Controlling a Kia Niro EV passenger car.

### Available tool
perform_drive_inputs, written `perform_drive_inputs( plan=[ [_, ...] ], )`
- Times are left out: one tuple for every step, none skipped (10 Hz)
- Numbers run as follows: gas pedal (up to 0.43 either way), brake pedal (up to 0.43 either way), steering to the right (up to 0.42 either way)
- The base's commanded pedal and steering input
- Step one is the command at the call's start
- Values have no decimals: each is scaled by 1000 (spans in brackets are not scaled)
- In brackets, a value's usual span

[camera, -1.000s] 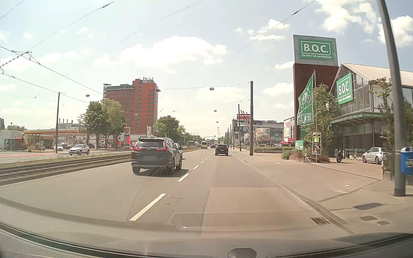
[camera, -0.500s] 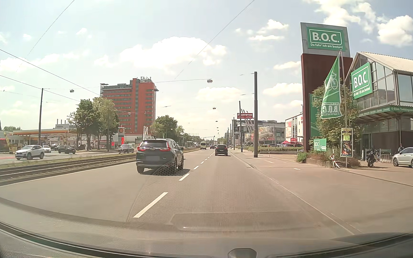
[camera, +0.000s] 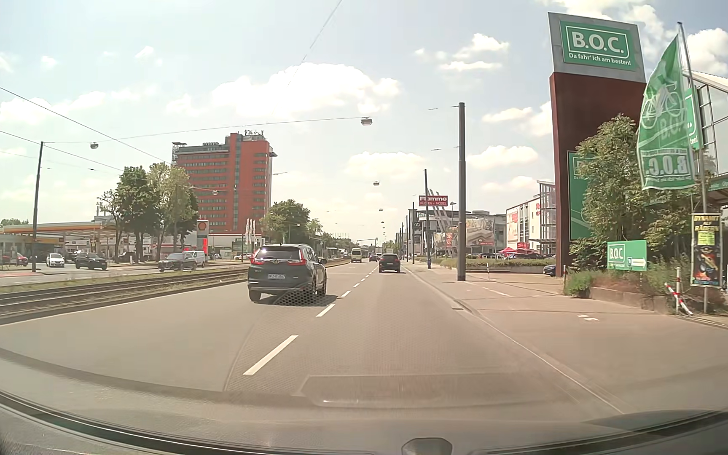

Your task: Follow the waypoints while adhering to traffic rules and regulations

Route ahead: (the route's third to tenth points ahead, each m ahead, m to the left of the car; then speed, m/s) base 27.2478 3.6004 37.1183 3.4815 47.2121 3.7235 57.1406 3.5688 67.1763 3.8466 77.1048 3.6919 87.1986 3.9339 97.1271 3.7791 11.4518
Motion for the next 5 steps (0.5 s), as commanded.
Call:
perform_drive_inputs(
  plan=[
    [79, 30, 2],
    [79, 30, 2],
    [79, 30, 2],
    [79, 30, 2],
    [79, 30, 2]
  ],
)
